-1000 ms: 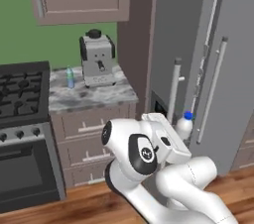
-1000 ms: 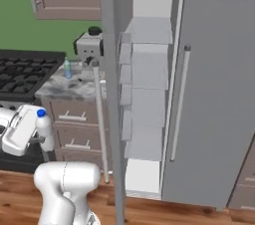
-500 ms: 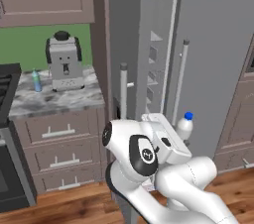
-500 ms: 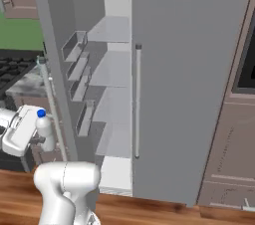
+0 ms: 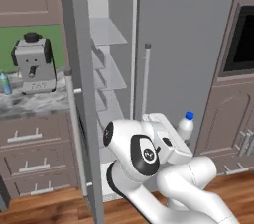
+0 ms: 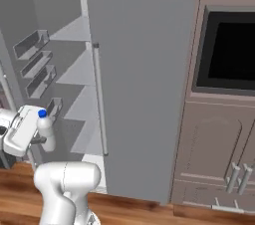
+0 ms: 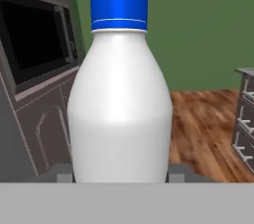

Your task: Take the bottled waters from the counter and place them in the freezer to freeze. Close the freezer door after placing the bottles.

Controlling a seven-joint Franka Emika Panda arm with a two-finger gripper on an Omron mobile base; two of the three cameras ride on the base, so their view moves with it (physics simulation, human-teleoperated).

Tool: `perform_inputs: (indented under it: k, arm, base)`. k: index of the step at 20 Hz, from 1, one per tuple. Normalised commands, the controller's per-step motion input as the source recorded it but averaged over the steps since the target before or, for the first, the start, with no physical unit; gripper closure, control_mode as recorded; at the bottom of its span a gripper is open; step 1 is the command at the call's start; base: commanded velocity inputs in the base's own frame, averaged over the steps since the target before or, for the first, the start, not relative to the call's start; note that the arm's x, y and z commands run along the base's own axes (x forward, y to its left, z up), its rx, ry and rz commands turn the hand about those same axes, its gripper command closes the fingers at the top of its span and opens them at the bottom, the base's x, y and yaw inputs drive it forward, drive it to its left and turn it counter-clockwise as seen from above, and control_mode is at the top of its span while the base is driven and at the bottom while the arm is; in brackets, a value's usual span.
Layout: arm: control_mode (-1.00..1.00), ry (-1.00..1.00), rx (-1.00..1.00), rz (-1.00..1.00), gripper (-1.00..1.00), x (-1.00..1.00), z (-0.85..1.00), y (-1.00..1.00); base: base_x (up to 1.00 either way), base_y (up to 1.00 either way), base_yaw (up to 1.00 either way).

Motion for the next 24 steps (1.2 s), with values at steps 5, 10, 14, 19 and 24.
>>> perform_inputs:
  k: [5,10,14,19,24]
  arm:
    - [1.0,0.0,0.0,0.0,1.0,0.0,0.0,0.0]
    - [1.0,0.0,0.0,0.0,1.0,0.0,0.0,0.0]
    - [1.0,0.0,0.0,0.0,1.0,0.0,0.0,0.0]
    - [1.0,0.0,0.0,0.0,1.0,0.0,0.0,0.0]
    - [1.0,0.0,0.0,0.0,1.0,0.0,0.0,0.0]
  base:
    - [0.1,-0.27,0.31]
    - [0.09,-0.48,0.47]
    - [0.53,-0.62,0.46]
    - [0.31,-0.32,0.37]
    - [0.17,-0.28,0.38]
